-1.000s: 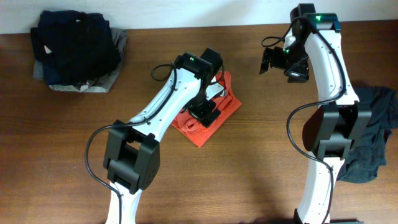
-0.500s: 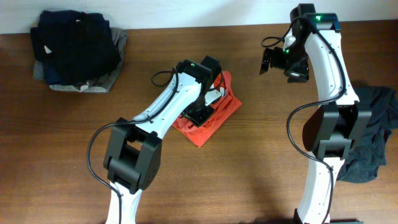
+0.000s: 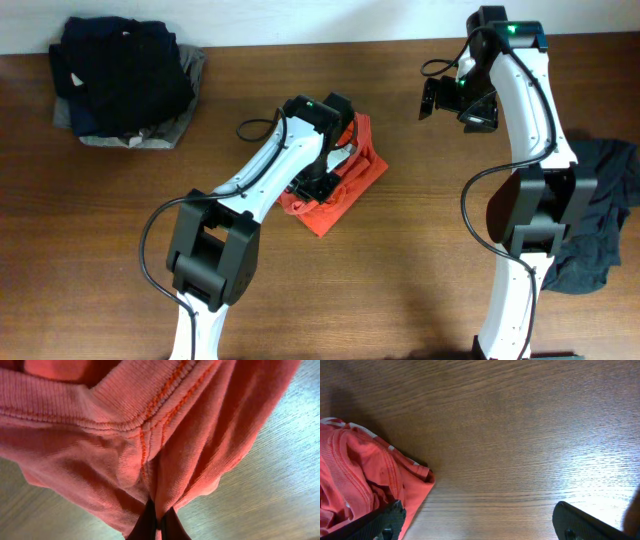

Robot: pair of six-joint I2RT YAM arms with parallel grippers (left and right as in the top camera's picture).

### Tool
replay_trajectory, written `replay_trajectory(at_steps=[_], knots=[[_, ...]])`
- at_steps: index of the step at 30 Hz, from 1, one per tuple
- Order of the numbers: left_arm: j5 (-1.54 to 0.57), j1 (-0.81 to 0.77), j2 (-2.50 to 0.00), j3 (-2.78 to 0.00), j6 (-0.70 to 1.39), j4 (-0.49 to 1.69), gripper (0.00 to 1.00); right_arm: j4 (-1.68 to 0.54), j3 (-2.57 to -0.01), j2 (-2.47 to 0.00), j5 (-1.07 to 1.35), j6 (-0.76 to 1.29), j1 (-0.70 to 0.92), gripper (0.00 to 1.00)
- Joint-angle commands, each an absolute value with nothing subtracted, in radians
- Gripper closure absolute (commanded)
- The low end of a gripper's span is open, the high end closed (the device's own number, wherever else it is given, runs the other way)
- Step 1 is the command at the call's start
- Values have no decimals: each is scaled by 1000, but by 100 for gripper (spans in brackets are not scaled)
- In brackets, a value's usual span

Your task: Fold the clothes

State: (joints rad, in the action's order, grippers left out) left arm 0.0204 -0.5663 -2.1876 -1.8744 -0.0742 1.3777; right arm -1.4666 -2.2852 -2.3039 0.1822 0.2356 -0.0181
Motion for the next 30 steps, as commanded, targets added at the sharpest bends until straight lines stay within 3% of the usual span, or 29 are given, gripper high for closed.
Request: replay_trajectory(at_steps=[1,24,27,30], knots=[[33,-565,-2158,-1867,-9,1385,99,-1469,-2294,-2301,171,236,-12,1],[-224,-625,-2068,-1867,-7,1552,98,-1463,-2294,-2301,173,236,-12,1],[-270,-641,-2068,-1867,-8,1526,87,-1463,-2294,-2301,173,236,-12,1],[-274,-664,-2068,-1867,-8,1509,61,-1463,-2294,-2301,173,236,-12,1]])
